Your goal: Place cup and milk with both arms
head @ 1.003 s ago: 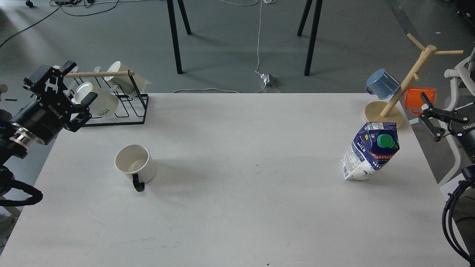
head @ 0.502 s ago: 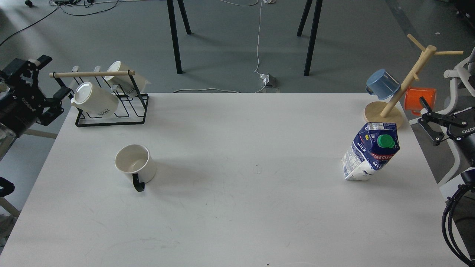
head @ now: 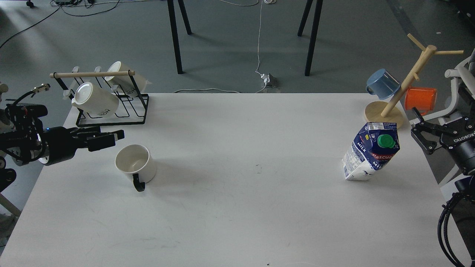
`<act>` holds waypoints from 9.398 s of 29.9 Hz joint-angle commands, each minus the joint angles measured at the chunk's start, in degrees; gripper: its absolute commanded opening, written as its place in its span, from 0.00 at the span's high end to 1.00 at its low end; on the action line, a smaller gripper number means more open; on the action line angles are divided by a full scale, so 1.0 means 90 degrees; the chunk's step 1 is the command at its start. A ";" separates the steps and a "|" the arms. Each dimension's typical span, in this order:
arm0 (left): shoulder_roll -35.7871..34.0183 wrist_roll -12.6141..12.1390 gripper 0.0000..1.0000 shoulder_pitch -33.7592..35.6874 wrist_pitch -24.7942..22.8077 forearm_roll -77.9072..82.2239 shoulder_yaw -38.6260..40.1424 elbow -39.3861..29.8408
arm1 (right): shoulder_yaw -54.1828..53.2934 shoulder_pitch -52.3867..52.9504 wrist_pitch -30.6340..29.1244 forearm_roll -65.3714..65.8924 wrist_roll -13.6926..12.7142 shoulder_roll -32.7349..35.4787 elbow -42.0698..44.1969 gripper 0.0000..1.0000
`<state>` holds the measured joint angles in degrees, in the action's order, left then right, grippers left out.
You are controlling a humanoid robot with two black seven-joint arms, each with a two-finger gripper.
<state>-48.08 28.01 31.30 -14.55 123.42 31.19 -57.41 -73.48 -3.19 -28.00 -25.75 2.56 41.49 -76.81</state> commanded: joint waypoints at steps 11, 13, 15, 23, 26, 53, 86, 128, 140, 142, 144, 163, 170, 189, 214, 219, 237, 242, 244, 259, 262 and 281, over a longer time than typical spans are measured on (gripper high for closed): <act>0.0703 -0.0001 0.04 -0.0011 0.0357 0.0176 -0.0409 0.1007 | 0.0001 -0.0066 0.0000 0.0000 -0.0001 0.0000 -0.0020 0.01; 0.0762 -0.0001 0.05 -0.0011 0.0367 0.0176 -0.0419 0.1056 | 0.0011 -0.0076 0.0000 0.0000 -0.0001 -0.0010 -0.0020 0.01; 0.0782 -0.0001 0.07 -0.0011 0.0367 0.0176 -0.0438 0.1134 | 0.0011 -0.0115 0.0000 0.0000 -0.0001 -0.0010 -0.0020 0.01; 0.0918 -0.0001 0.39 -0.0020 0.0581 0.0176 -0.0702 0.1291 | 0.0001 -0.0154 0.0000 0.0000 -0.0001 -0.0010 -0.0010 0.01; 0.0918 -0.0001 0.57 -0.0030 0.0601 0.0176 -0.0702 0.1291 | 0.0001 -0.0193 0.0000 0.0000 -0.0001 -0.0010 -0.0010 0.01; 0.1980 -0.0001 1.00 0.0770 0.0142 -0.0227 -0.0692 0.0636 | -0.0058 -0.0339 0.0000 0.0000 0.0019 -0.0010 0.0000 0.01; 0.3233 -0.0001 0.51 0.0741 0.0093 -0.1055 -0.1200 0.1193 | -0.0107 -0.0525 0.0000 -0.0010 0.0028 0.0010 -0.0010 0.01; 0.1885 -0.0001 0.02 -0.0245 0.0054 -0.6975 0.0900 0.0051 | 0.0831 -0.1649 0.0000 -0.0528 0.0019 -0.1660 0.0205 0.01; 0.1856 -0.0001 0.02 -0.0352 0.0054 -0.6975 0.0919 0.0051 | 0.0841 -0.1170 0.0000 -0.0489 0.0019 -0.1904 0.0361 0.01; 0.1778 -0.0001 0.02 -0.0391 0.0064 -0.6975 0.0900 0.0051 | 0.0831 -0.1102 0.0000 -0.0489 0.0019 -0.1895 0.0380 0.01; 0.1778 -0.0001 0.02 -0.0411 0.0064 -0.6975 0.0900 0.0051 | 0.0812 -0.1043 0.0000 -0.0498 0.0019 -0.1904 0.0390 0.01; 0.1758 -0.0001 0.02 -0.0567 0.0083 -0.6975 0.0900 0.0051 | 0.0860 -0.0281 0.0000 -0.0498 0.0019 -0.2227 0.0810 0.02; 0.1768 -0.0001 0.02 -0.0655 0.0113 -0.6975 0.0900 0.0051 | 0.0870 -0.0261 0.0000 -0.0498 0.0019 -0.2305 0.0830 0.11; 0.1778 -0.0001 0.02 -0.0772 0.0122 -0.6975 0.0919 0.0060 | 0.0860 -0.0281 0.0000 -0.0557 0.0019 -0.2315 0.0597 0.74; 0.1748 -0.0001 0.02 -0.0929 0.0132 -0.6975 0.0919 0.0060 | 0.2481 0.0305 0.0000 -0.0030 0.0009 -0.3183 0.0155 0.74; 0.1748 -0.0001 0.02 -0.0929 0.0132 -0.6975 0.0919 0.0060 | 0.2637 0.0373 0.0000 0.0117 -0.0001 -0.3350 0.0517 0.74; 0.1739 -0.0001 0.02 -0.0938 0.0122 -0.6975 0.0929 0.0070 | 0.2970 0.0666 0.0000 0.0293 -0.0001 -0.3838 0.0839 0.74; 0.1739 -0.0001 0.02 -0.0948 0.0132 -0.6975 0.0929 0.0070 | 0.2970 0.0666 0.0000 0.0293 -0.0001 -0.3838 0.0849 0.62; 0.1739 -0.0001 0.02 -0.0948 0.0132 -0.6975 0.0919 0.0070 | 0.2970 0.0666 0.0000 0.0293 -0.0011 -0.3838 0.0840 0.54; 0.1748 -0.0001 0.02 -0.0948 0.0132 -0.6975 0.0919 0.0070 | 0.2970 0.0237 0.0000 0.0312 -0.0040 -0.3526 0.0303 0.01; 0.1748 -0.0001 0.02 -0.0958 0.0132 -0.6975 0.0929 0.0070 | 0.2970 -0.0016 0.0000 0.0312 -0.0050 -0.3117 -0.0106 0.01; 0.1543 -0.0001 0.02 -0.0987 0.0044 -0.7024 0.1603 0.0041 | -0.0086 -0.0644 0.0000 0.0302 -0.0001 -0.0762 -0.0109 0.01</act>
<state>-34.35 28.00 22.58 -14.14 60.22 45.58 -56.95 -69.23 -11.24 -28.00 -23.10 2.71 33.11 -80.79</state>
